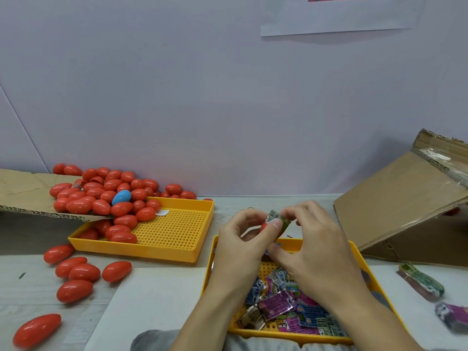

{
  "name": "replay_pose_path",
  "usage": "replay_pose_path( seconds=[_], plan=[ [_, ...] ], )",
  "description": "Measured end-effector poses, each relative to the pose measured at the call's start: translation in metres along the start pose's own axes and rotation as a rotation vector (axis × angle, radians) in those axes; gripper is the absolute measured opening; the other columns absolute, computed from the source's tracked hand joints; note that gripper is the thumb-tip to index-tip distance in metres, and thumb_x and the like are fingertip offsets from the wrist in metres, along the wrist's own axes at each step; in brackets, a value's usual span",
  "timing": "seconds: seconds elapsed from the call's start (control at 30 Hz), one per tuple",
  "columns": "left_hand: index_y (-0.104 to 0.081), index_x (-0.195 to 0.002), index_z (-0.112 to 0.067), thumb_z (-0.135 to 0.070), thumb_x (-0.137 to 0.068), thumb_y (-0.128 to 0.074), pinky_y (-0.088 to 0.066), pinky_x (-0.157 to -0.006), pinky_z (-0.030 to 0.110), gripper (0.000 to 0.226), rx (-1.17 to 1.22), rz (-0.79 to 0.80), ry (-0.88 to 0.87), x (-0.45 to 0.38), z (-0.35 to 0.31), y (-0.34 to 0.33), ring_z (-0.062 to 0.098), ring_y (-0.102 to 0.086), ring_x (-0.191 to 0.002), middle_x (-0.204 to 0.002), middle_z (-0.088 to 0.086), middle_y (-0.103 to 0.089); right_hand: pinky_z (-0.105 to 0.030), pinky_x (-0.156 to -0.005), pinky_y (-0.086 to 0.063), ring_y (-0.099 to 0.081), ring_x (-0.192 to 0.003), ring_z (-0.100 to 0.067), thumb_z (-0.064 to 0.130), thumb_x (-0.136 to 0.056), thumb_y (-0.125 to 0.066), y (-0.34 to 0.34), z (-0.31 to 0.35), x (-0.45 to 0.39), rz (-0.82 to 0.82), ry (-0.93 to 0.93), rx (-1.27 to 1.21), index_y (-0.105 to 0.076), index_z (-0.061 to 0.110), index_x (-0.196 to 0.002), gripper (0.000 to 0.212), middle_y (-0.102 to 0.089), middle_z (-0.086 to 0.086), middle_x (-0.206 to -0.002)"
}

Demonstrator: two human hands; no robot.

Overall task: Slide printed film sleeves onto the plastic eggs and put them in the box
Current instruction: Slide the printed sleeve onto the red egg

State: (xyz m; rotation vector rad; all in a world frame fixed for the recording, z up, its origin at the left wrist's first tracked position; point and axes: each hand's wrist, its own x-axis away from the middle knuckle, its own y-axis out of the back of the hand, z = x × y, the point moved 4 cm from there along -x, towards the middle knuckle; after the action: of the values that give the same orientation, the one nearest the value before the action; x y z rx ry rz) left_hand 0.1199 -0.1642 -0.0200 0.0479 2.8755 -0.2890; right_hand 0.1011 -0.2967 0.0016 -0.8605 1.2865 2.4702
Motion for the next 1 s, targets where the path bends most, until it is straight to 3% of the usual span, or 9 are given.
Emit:
replay_pose_path(
  seconds=[0.1,0.23,0.4,0.57,0.7,0.83,1.0],
  plan=[
    [-0.063,-0.095,-0.01,-0.013,-0.086,-0.074,-0.062,-0.078,0.035,0.014,0.028,0.022,0.022,-0.001,0.002,-0.001,0.021,-0.075,-0.09,-0.091,0.003,-0.076,-0.017,-0.072,-0.045,-0.05,-0.097,-0.003,0.057,-0.073,-0.056,-0.002,0.001,0.0,0.035,0.022,-0.071,-0.054,0.032,-0.106,0.042,-0.048,0.017,-0.102],
    [-0.059,-0.101,-0.006,-0.01,-0.091,-0.07,-0.061,-0.081,0.038,0.016,0.075,0.05,0.055,0.0,0.003,-0.002,0.029,-0.075,-0.092,-0.093,0.015,-0.076,-0.021,-0.077,-0.049,-0.053,-0.1,-0.003,0.054,-0.072,-0.058,-0.002,0.001,0.0,0.024,0.029,-0.143,-0.055,0.034,-0.106,0.039,-0.051,0.019,-0.103],
    [-0.06,-0.102,-0.008,-0.011,-0.091,-0.069,-0.061,-0.076,0.034,0.015,0.081,0.067,0.081,0.001,0.003,-0.004,0.029,-0.075,-0.089,-0.091,0.016,-0.076,-0.012,-0.076,-0.045,-0.052,-0.102,0.003,0.057,-0.071,-0.055,0.001,-0.001,0.0,-0.003,0.006,-0.188,-0.056,0.036,-0.105,0.04,-0.053,0.023,-0.102],
    [-0.06,-0.103,-0.007,-0.018,-0.091,-0.068,-0.061,-0.079,0.04,0.018,0.074,0.053,0.096,0.001,0.004,-0.002,0.031,-0.075,-0.089,-0.088,0.016,-0.076,-0.01,-0.074,-0.043,-0.054,-0.101,0.0,0.038,-0.075,-0.072,0.001,-0.001,0.0,0.017,0.004,-0.204,-0.061,0.032,-0.108,0.035,-0.056,0.022,-0.102],
    [-0.069,-0.107,-0.012,-0.03,-0.097,-0.057,-0.058,-0.068,0.031,0.024,0.071,0.11,0.154,0.003,0.003,-0.008,0.026,-0.073,-0.08,-0.087,0.013,-0.075,-0.006,-0.075,-0.042,-0.056,-0.1,0.0,0.022,-0.075,-0.078,0.001,0.001,0.0,0.036,0.046,-0.248,-0.064,0.032,-0.107,0.037,-0.058,0.021,-0.101],
    [-0.072,-0.098,-0.012,-0.029,-0.105,-0.043,-0.055,-0.062,0.025,0.034,0.014,0.125,0.191,0.004,0.004,-0.01,0.018,-0.066,-0.071,-0.073,0.009,-0.069,-0.004,-0.077,-0.041,-0.057,-0.101,0.004,0.023,-0.076,-0.077,0.0,0.001,-0.001,0.05,0.06,-0.25,-0.067,0.03,-0.109,0.035,-0.062,0.021,-0.101],
    [-0.07,-0.092,-0.005,-0.028,-0.105,-0.04,-0.056,-0.065,0.026,0.04,-0.028,0.135,0.179,0.004,0.002,-0.012,0.02,-0.065,-0.07,-0.074,0.011,-0.068,-0.005,-0.08,-0.043,-0.057,-0.101,0.009,0.039,-0.076,-0.067,0.0,0.0,0.001,0.05,0.044,-0.251,-0.068,0.034,-0.112,0.037,-0.066,0.026,-0.1]
  ],
)
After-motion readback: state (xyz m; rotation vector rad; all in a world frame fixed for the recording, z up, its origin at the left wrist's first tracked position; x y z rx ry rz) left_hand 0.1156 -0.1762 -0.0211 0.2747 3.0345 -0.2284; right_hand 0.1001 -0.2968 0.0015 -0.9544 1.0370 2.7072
